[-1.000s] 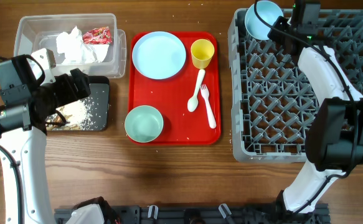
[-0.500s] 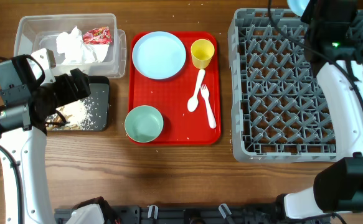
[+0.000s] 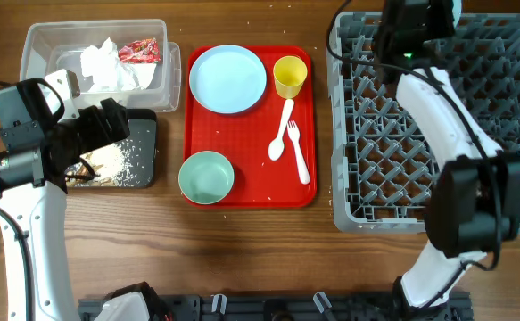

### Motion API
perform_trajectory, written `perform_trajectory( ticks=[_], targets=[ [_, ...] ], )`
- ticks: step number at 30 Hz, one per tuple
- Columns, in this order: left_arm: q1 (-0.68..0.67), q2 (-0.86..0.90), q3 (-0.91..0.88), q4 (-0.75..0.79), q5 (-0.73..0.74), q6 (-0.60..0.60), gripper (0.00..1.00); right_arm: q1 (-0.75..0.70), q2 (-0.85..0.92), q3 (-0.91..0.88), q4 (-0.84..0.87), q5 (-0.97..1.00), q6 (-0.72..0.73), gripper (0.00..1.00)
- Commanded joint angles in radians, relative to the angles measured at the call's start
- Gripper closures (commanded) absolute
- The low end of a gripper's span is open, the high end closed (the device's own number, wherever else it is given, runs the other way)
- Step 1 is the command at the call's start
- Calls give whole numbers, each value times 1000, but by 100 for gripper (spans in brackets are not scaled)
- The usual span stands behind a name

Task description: Sort waste into correct bins and load items into the dishwasher rack

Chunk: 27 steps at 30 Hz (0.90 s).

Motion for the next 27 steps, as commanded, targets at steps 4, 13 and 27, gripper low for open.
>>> perform_trajectory(
  ticks=[4,13,27],
  targets=[
    [6,-2,8,2,8,19,0,45,140,10,134,56,-147,96],
    [6,-2,8,2,8,19,0,64,176,10,229,83,-238,96],
    [6,-2,8,2,8,19,0,44,190,10,275,119,-286,96]
  ],
)
